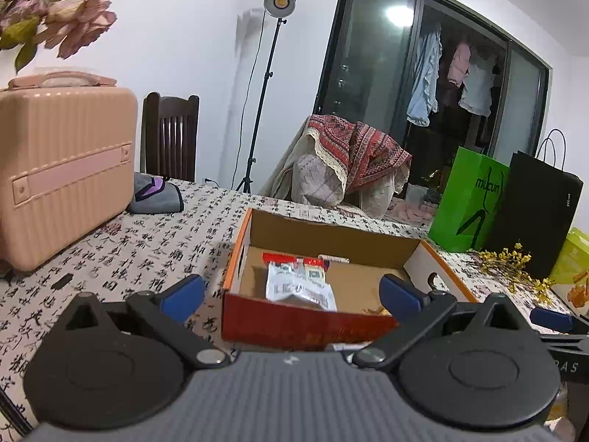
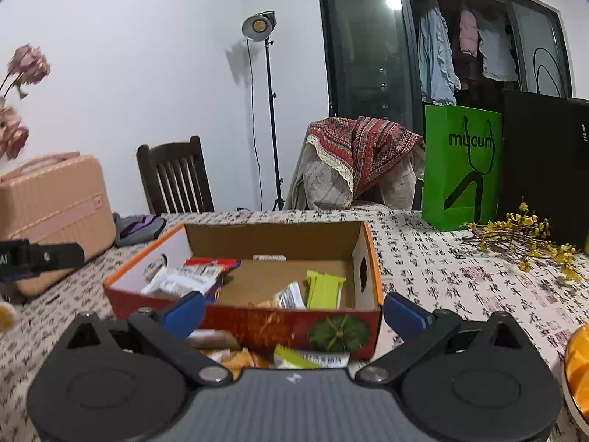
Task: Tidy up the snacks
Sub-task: 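Move both grippers back toward the remaining snack packets, then grasp the green-white bar with the right gripper while the left approaches a biscuit packet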
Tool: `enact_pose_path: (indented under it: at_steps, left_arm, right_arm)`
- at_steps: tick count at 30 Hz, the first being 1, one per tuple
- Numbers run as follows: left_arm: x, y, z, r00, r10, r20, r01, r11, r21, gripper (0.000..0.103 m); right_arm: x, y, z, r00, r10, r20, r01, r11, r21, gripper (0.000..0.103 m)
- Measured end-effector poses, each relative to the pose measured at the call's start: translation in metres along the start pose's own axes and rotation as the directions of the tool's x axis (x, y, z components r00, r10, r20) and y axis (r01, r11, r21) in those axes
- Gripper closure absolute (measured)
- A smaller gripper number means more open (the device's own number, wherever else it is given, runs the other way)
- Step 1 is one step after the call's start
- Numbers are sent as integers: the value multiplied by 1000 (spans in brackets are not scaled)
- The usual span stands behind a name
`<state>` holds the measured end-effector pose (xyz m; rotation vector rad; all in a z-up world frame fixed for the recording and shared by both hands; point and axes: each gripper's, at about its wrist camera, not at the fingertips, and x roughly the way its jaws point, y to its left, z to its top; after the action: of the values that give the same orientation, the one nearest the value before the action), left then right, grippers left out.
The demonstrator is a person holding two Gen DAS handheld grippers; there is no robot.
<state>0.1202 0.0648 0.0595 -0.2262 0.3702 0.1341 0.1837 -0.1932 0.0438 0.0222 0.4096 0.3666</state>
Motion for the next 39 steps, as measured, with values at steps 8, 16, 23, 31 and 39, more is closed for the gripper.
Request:
enact_pose_path:
  at_steps: [8,16,23,31,39]
  left_arm:
    - [-20,11,-20,1000,-10,-11,10,1000,16,0]
    - [-29,26,-45,999,-4,-39,5,999,35,0]
    - [-37,35,-63,998,5,-57,-3,999,41,0]
    - [-39,41,-68,998,16,-67,-13,999,37,0]
    - [-34,42,-71,997,18,-78,-15,999,38,0]
  right_arm:
    - [-22,2,-25,1000,6,-25,-6,1000,-14,0]
    - [-40,1,-54,997,8,-72,-9,1000,-12,0]
    - [-47,-3,-76,992,6,-126,-8,1000,-14,0]
    - [-46,-1,-84,987,29,-159,-28,1000,5,0]
    - [-19,14,-77,978,-36,-206,35,999,-10,5]
